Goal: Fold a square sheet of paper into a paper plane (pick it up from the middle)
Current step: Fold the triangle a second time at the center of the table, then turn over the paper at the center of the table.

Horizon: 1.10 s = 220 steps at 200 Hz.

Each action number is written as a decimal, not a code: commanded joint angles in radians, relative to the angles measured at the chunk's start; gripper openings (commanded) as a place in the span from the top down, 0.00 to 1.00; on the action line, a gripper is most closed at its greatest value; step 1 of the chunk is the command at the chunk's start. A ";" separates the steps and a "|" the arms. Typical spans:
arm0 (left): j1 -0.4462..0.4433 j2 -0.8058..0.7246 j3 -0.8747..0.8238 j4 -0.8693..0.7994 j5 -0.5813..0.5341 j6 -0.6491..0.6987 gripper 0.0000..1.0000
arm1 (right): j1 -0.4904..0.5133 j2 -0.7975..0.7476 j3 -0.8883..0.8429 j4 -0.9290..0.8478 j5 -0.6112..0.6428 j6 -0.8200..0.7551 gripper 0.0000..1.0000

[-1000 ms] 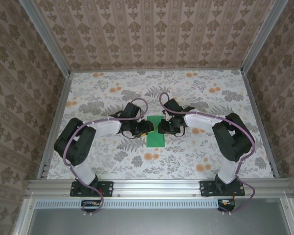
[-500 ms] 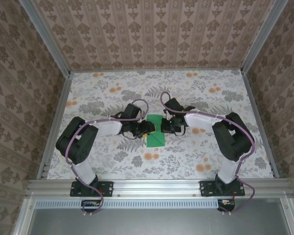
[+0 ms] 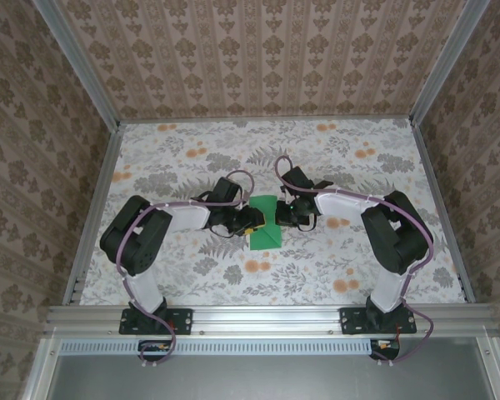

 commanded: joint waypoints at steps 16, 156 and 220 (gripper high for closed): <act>-0.001 0.027 0.017 0.032 0.026 -0.012 0.65 | -0.007 0.002 -0.014 0.003 0.010 0.014 0.90; -0.006 -0.118 0.097 -0.191 -0.092 0.199 0.94 | -0.107 -0.397 -0.191 0.013 0.132 0.066 0.21; -0.035 -0.237 0.368 -0.808 -0.508 0.456 0.94 | -0.128 -0.586 -0.296 0.002 0.232 0.044 0.00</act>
